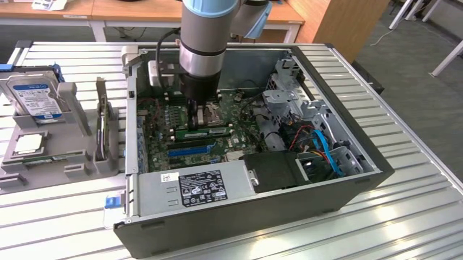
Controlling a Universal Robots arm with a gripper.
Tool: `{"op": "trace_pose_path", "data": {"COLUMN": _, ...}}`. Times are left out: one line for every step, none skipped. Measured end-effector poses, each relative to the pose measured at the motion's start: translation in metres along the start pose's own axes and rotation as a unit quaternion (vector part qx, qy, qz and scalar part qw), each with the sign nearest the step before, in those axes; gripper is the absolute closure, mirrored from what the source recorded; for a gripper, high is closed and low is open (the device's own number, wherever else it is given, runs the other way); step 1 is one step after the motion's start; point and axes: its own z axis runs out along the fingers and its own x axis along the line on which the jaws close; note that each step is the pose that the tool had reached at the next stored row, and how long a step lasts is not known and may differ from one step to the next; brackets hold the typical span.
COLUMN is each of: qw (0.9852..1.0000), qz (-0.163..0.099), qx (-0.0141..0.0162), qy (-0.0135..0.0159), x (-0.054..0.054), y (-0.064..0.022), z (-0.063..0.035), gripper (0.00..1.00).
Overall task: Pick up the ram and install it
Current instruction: 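Press down the ram until it locks into place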
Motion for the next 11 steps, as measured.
{"op": "trace_pose_path", "data": {"qw": 1.0000, "qz": 0.000, "qx": 0.0000, "qy": 0.0000, "x": 0.0000, "y": 0.0000, "z": 0.0004, "gripper": 0.90}}
{"op": "trace_pose_path", "data": {"qw": 1.0000, "qz": 0.000, "qx": 0.0000, "qy": 0.0001, "x": 0.0001, "y": 0.0000, "z": 0.0006, "gripper": 0.90}}
{"op": "trace_pose_path", "data": {"qw": 1.0000, "qz": 0.000, "qx": -0.0001, "qy": 0.0001, "x": 0.0001, "y": 0.0000, "z": 0.0006, "gripper": 0.90}}
{"op": "trace_pose_path", "data": {"qw": 1.0000, "qz": 0.000, "qx": -0.0001, "qy": 0.0001, "x": 0.0001, "y": 0.0000, "z": 0.0006, "gripper": 0.90}}
{"op": "trace_pose_path", "data": {"qw": 1.0000, "qz": 0.000, "qx": 0.0000, "qy": 0.0001, "x": 0.0001, "y": 0.0000, "z": 0.0006, "gripper": 0.90}}
{"op": "trace_pose_path", "data": {"qw": 1.0000, "qz": 0.000, "qx": 0.0000, "qy": 0.0000, "x": 0.0000, "y": 0.0000, "z": 0.0007, "gripper": 0.90}}
{"op": "trace_pose_path", "data": {"qw": 1.0000, "qz": 0.000, "qx": 0.0000, "qy": 0.0000, "x": 0.0001, "y": 0.0000, "z": 0.0008, "gripper": 0.90}}
{"op": "trace_pose_path", "data": {"qw": 1.0000, "qz": 0.000, "qx": 0.0001, "qy": -0.0002, "x": 0.0000, "y": -0.0001, "z": 0.0012, "gripper": 0.90}}
{"op": "trace_pose_path", "data": {"qw": 1.0000, "qz": 0.000, "qx": 0.0001, "qy": -0.0001, "x": 0.0001, "y": -0.0001, "z": 0.0016, "gripper": 0.90}}
{"op": "trace_pose_path", "data": {"qw": 1.0000, "qz": 0.000, "qx": 0.0000, "qy": 0.0000, "x": 0.0002, "y": -0.0001, "z": 0.0019, "gripper": 0.90}}
{"op": "trace_pose_path", "data": {"qw": 1.0000, "qz": 0.000, "qx": -0.0001, "qy": 0.0001, "x": 0.0003, "y": -0.0001, "z": 0.0022, "gripper": 0.90}}
